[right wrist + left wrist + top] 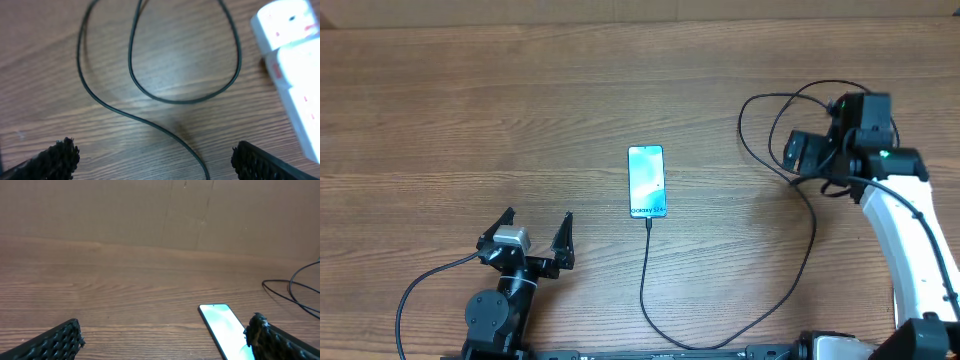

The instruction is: Plug charger to phone and switch on socket

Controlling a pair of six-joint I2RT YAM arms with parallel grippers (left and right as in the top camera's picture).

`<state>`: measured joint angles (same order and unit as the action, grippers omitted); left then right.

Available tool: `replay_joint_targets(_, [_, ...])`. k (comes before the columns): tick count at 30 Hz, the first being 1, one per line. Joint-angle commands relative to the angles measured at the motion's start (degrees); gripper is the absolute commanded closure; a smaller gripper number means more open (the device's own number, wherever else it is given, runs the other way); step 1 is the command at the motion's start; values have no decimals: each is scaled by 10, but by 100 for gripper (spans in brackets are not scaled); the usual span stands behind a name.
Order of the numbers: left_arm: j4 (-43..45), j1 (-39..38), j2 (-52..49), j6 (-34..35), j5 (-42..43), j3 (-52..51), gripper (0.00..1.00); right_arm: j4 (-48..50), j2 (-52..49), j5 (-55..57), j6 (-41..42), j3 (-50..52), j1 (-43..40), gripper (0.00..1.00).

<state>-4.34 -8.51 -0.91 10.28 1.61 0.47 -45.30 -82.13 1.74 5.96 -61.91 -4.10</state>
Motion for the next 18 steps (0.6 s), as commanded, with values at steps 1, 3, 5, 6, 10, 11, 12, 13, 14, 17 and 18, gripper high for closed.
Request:
replay_joint_targets(1, [-1, 3, 7, -11, -5, -2, 0, 26, 2, -13, -3, 41, 0, 0])
replay_joint_targets(3, [-1, 3, 7, -11, -5, -2, 0, 52, 2, -18, -3, 67, 0, 0])
replay_joint_targets(5, [-1, 3, 7, -11, -5, -2, 0, 69, 2, -18, -3, 84, 0, 0])
replay_joint_targets(6, [-1, 3, 7, -11, -5, -2, 0, 74, 2, -18, -3, 90, 0, 0])
replay_joint_targets(10, [-1, 3, 7, -11, -5, -2, 0, 70, 2, -18, -3, 99, 0, 0])
replay_joint_targets(11, [-1, 3, 7, -11, -5, -2, 0, 64, 2, -18, -3, 99, 0, 0])
replay_joint_targets(12, [-1, 3, 6, -11, -5, -2, 0, 62, 2, -18, -3, 99, 0, 0])
replay_joint_targets(13, [-1, 3, 7, -11, -5, -2, 0, 60, 2, -18, -3, 99, 0, 0])
replay_joint_targets(14, [-1, 3, 6, -11, -5, -2, 0, 60, 2, -18, -3, 99, 0, 0])
replay_joint_targets(17, [-1, 3, 7, -11, -5, -2, 0, 66, 2, -16, -3, 102, 0, 0])
replay_joint_targets(18, [-1, 3, 7, -11, -5, -2, 0, 72, 2, -14, -3, 104, 0, 0])
